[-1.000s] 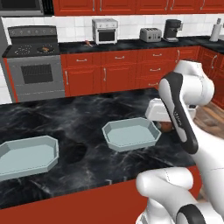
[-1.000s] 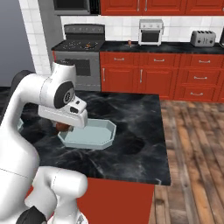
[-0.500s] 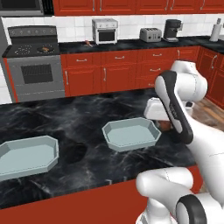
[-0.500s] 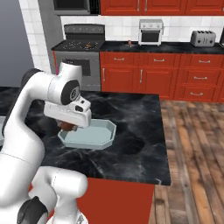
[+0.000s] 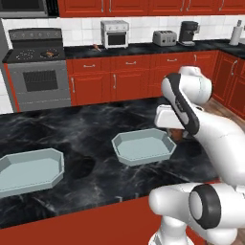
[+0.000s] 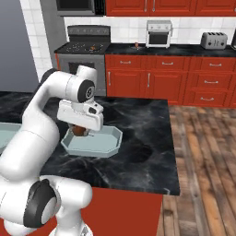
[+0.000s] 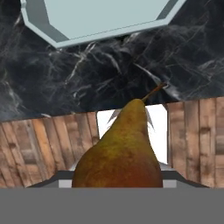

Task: Place the cold items (broccoli and pear) from the fridge in one tupperware on the dining counter. Place the warm items (hot dog and kebab skewer) in the stove area in another tupperware.

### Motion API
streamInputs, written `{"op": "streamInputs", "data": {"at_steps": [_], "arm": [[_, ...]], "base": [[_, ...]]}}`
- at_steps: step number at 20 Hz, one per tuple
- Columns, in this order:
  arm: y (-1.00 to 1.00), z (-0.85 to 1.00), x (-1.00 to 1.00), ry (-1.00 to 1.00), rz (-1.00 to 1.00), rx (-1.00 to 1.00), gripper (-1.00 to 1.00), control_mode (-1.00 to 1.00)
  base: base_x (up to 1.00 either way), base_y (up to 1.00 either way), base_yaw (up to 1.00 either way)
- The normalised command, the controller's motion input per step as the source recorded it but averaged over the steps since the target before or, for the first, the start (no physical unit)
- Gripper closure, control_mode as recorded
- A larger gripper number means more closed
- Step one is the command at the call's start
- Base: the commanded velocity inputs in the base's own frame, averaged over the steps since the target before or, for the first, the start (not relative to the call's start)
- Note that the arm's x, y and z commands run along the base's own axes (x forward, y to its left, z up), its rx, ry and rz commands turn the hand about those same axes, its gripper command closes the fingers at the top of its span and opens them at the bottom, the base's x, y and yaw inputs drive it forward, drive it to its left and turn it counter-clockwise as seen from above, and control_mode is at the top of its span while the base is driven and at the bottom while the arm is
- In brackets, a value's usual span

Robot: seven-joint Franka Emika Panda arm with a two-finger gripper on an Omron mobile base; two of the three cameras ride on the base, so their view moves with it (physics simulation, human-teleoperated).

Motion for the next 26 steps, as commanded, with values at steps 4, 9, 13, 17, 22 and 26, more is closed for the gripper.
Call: {"op": "streamInputs", "data": {"at_steps": [4,9,13,17,22,26], "arm": [[-0.03,-0.34,0.27,0.07,0.0,0.0,1.0,-1.0],[-0.01,-0.41,0.23,0.0,0.0,0.0,1.0,-1.0],[0.0,-0.33,0.44,0.0,0.0,0.0,1.0,-1.0],[0.0,-0.24,0.56,0.0,0.0,0.0,1.0,-1.0],[0.0,-0.3,0.49,0.0,0.0,0.0,1.0,-1.0],[0.0,-0.37,0.4,0.0,0.0,0.0,1.0,-1.0]], "base": [[0.0,0.0,0.0],[0.0,0.0,0.0],[0.0,0.0,0.0],[0.0,0.0,0.0],[0.0,0.0,0.0],[0.0,0.0,0.0]]}}
